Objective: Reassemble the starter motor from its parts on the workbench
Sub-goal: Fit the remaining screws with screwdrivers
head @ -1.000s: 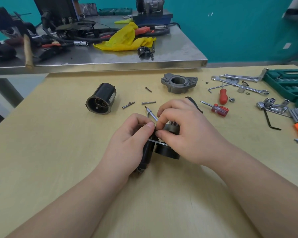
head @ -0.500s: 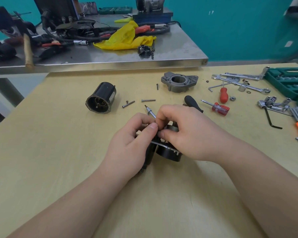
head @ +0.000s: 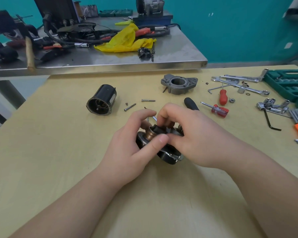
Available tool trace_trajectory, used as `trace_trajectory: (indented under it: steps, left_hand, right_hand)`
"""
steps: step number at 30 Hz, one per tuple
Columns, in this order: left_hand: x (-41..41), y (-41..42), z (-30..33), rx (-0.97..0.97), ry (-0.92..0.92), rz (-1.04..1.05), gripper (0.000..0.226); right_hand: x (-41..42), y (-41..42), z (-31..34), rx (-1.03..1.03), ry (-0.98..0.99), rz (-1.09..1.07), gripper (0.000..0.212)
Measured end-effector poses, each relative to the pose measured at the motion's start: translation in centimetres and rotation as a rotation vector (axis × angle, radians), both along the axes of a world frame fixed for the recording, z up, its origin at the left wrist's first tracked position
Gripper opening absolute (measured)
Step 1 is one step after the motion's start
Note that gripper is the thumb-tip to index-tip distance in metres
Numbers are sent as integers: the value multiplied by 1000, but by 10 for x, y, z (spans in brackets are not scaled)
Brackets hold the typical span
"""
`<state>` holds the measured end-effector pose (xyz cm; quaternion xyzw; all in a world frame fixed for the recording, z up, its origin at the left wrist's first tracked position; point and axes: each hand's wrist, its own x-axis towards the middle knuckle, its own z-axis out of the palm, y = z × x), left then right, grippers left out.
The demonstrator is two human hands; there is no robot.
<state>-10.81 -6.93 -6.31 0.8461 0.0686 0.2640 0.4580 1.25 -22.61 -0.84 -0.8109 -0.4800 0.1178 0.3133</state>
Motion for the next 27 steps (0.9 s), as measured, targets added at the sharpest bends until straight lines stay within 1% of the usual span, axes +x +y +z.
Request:
trace_trajectory:
  steps: [2, 4, 5, 7, 9, 11, 12, 14, 16, 19, 23, 27]
  left_hand:
    - [1, 3, 1, 48, 10, -35, 60]
    - [2, 7, 1, 103, 35, -73, 63]
    - [2, 9, 1, 131, 41, -84, 62]
    - [4, 12, 0, 147, 42, -80, 51]
    - [7, 13, -1, 78, 68, -67, 37]
    - [9, 14, -1, -35, 96, -76, 27]
    - [9, 14, 0, -79, 106, -92, 26]
    - [8, 13, 3, -108, 113, -128, 26]
    - [7, 13, 3, -64, 82, -171, 23]
    - [6, 13, 2, 28, 13, -228, 22]
    - [7, 15, 1, 11, -3, -246, 22]
    - [8, 16, 1, -22, 2, -253, 23]
  right_hand:
    - [-5, -2, 2, -50, -47, -9, 25]
    - [-8, -8, 9, -113, -117, 0, 26]
    - [-8, -12, 16, -129, -150, 8, 27]
    - [1, -16, 37, -102, -177, -10, 25]
    - [21, -6, 56, -27, -219, -76, 22]
    - [52, 17, 64, -8, -267, -172, 12]
    - [68, 31, 63, -45, -308, -219, 8]
    - [95, 61, 52, -168, -399, -250, 12]
    - [109, 86, 37, -281, -467, -197, 20]
    - [111, 120, 18, -363, -522, -67, 28]
    - [107, 167, 4, -418, -559, 100, 33]
    - [107, 200, -7, -441, -548, 210, 33]
